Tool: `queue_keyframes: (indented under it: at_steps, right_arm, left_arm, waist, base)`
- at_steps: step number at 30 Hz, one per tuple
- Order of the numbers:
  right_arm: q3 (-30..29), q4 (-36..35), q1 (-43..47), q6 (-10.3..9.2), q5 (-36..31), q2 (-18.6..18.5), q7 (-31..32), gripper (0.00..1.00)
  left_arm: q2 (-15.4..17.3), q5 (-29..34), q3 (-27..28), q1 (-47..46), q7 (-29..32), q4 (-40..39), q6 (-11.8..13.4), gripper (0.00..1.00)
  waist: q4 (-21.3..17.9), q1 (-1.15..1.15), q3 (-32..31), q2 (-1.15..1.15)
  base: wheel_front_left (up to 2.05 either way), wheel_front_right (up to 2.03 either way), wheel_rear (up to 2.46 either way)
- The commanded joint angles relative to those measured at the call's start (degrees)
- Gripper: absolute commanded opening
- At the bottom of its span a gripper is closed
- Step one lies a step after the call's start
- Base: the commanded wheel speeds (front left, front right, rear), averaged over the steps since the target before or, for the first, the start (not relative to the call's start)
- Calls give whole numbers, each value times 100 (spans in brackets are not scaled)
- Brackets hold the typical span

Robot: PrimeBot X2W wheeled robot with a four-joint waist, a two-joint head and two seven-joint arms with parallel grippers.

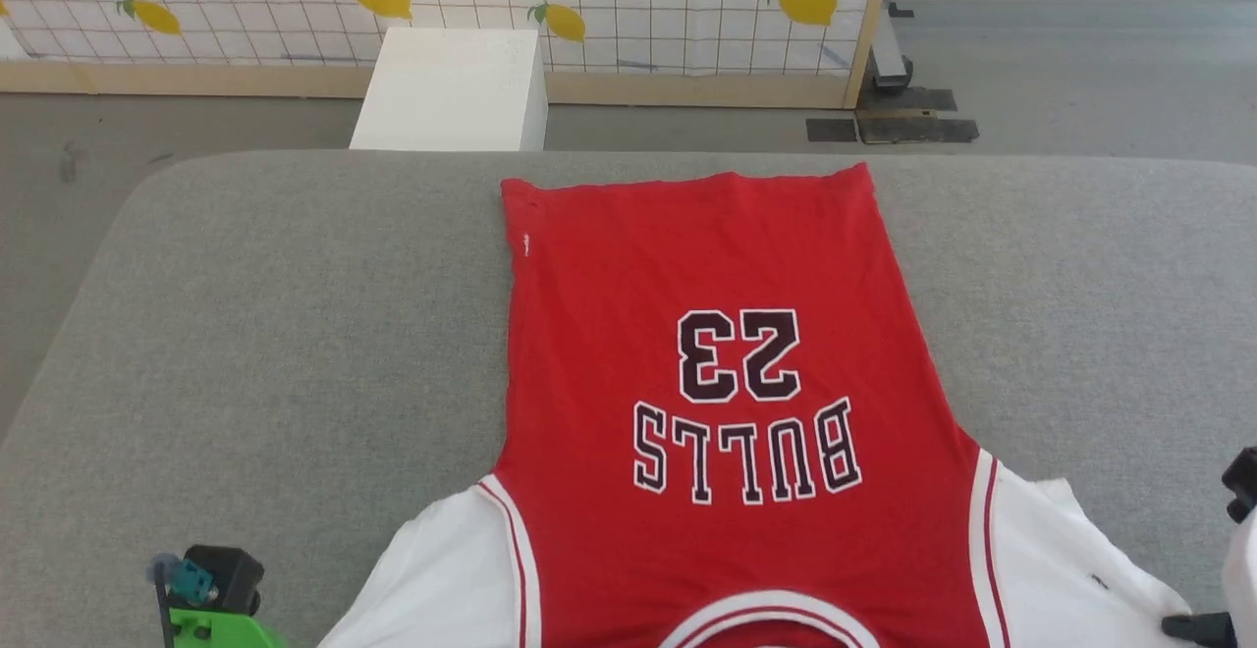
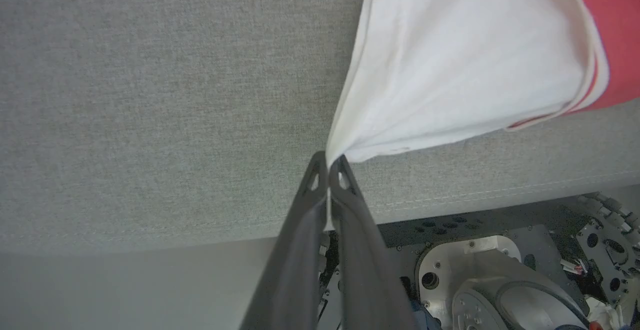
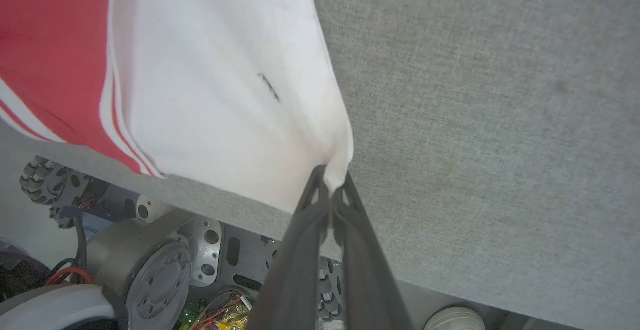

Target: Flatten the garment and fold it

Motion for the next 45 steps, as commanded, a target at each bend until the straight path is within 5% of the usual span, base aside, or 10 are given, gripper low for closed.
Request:
queue_keyframes:
  at_steps: [1, 5, 6, 7, 17, 25, 37, 45]
  right_arm:
    - [-140, -52, 128, -9, -108, 8, 45, 0]
    - [-501, -209, 306, -9, -328, 122, 187, 0]
    - [-580, -281, 310, -9, -396, 144, 202, 30]
    - [-694, -363, 302, -9, -465, 186, 219, 100]
    - [-1867, -1153, -546, -9, -1004, 938, 87, 100]
    - [-2128, -1095, -1913, -9, -1844, 1428, 275, 100]
    - [-1991, -23, -4354, -9, -2816, 1227, 1650, 100]
    - [-1992, 622, -5212, -9, -3482, 1091, 2153, 100]
  left_arm:
    - [28, 0, -5, 55, -57, 56, 30, 0]
    - [-138, 41, 57, -120, -182, 114, 18, 0]
    - [-183, 37, 82, -176, -199, 99, 21, 0]
    - [-238, 31, 114, -245, -228, 78, 21, 0]
    - [-825, 372, 221, -953, -642, -216, 64, 0]
    - [-1272, 1130, 135, -1484, -1180, -760, 318, 0]
    - [-1770, 1793, -301, -1931, -1355, -1420, 386, 0]
    - [-1925, 1877, -406, -1994, -1425, -1609, 373, 0]
  waist:
    - [10, 1, 60, 0]
    - [44, 1, 152, 0]
    - [56, 1, 177, 0]
    - [68, 1, 206, 0]
    - [424, 1, 820, 0]
    - [983, 1, 1697, 0]
    - [2016, 1, 2976, 0]
    - [2442, 1, 3401, 0]
  base:
    - [0, 0, 0]
    - [0, 0, 0]
    - [0, 0, 0]
    - [0, 0, 0]
    - [0, 0, 0]
    - [0, 0, 0]
    - [0, 0, 0]
    - [0, 0, 0]
